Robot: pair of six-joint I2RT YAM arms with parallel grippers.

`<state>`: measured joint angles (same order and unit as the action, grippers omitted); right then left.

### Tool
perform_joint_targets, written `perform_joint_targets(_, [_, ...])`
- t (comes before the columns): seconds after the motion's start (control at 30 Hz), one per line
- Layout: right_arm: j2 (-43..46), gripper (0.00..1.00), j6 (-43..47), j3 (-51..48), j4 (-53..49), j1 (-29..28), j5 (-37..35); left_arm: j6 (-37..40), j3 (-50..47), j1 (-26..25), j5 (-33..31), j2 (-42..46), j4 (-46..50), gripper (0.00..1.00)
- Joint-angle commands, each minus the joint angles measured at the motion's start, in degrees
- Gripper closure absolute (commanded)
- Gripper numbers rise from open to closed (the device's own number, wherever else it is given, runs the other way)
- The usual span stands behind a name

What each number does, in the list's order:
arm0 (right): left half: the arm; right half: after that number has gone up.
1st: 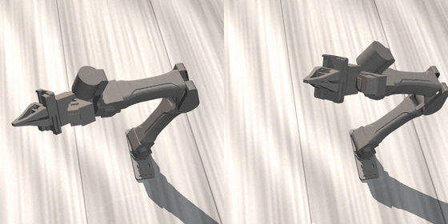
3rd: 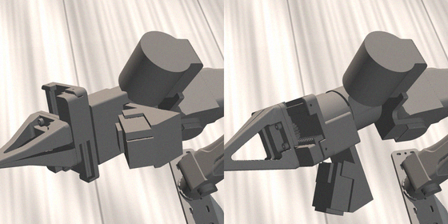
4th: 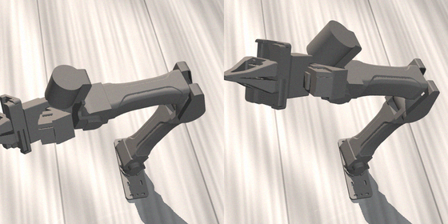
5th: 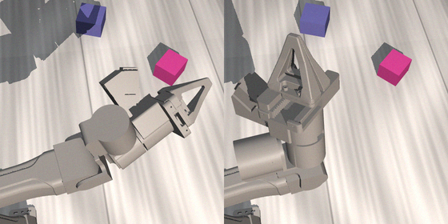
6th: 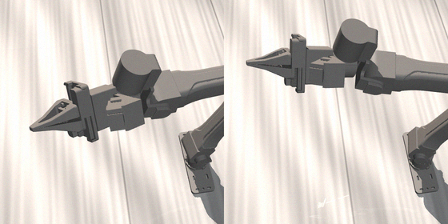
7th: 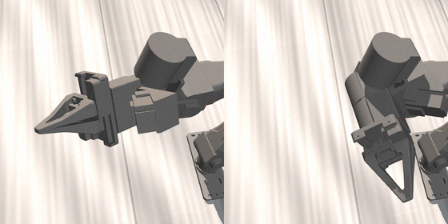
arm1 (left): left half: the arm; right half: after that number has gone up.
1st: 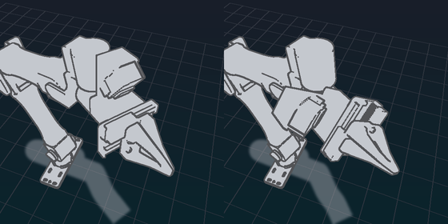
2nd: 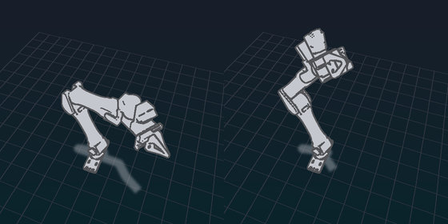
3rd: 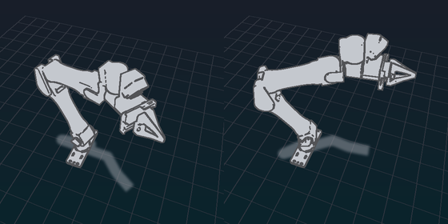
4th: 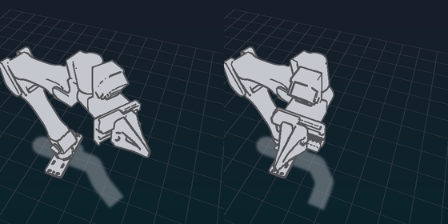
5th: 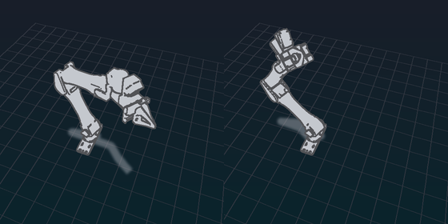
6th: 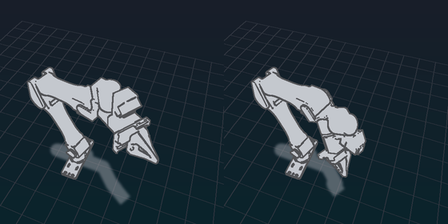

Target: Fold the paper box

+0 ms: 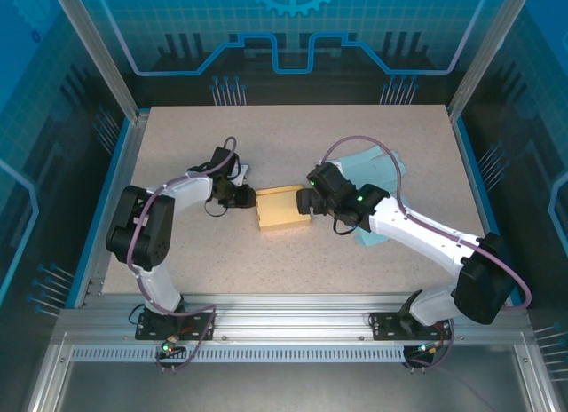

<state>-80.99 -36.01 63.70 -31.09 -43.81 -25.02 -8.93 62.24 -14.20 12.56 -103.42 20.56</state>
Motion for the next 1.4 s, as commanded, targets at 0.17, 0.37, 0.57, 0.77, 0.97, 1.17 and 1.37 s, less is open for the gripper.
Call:
perform_joint_targets(0.17, [-0.1, 0.0, -0.7, -0.4, -0.2, 0.6, 0.3, 0.3, 4.4, 0.4, 4.4, -2.9, 1.5, 0.73])
perform_joint_targets(0.37, [-1.3, 0.0, 0.9, -0.9, 2.5, 2.7, 5.5, 0.2, 4.9, 0.3, 7.9, -4.2, 0.0, 0.79])
perform_joint_targets(0.57, [-7.9, 0.01, 3.1, 0.7, 8.8, 10.4, 23.5, 0.4, 5.1, 0.3, 8.2, -5.1, 0.4, 0.78])
perform_joint_targets(0.77, [-17.8, 0.01, 4.5, 6.4, 8.5, 11.4, 27.3, -0.6, 5.9, 0.3, 7.7, -6.7, 0.9, 0.78])
perform_joint_targets(0.97, [-23.2, 0.01, 4.7, 9.5, 8.3, 11.7, 27.6, -0.4, 7.3, 0.3, 8.2, -7.8, 0.9, 0.77])
perform_joint_targets(1.17, [-24.9, 0.01, 5.1, 10.3, 7.9, 11.9, 26.7, -0.1, 8.1, 0.3, 9.7, -8.5, -0.2, 0.87])
perform_joint_targets(1.37, [-26.6, 0.01, 5.4, 10.8, 8.5, 12.5, 27.5, 0.6, 7.8, 0.3, 12.2, -8.0, -3.3, 1.0])
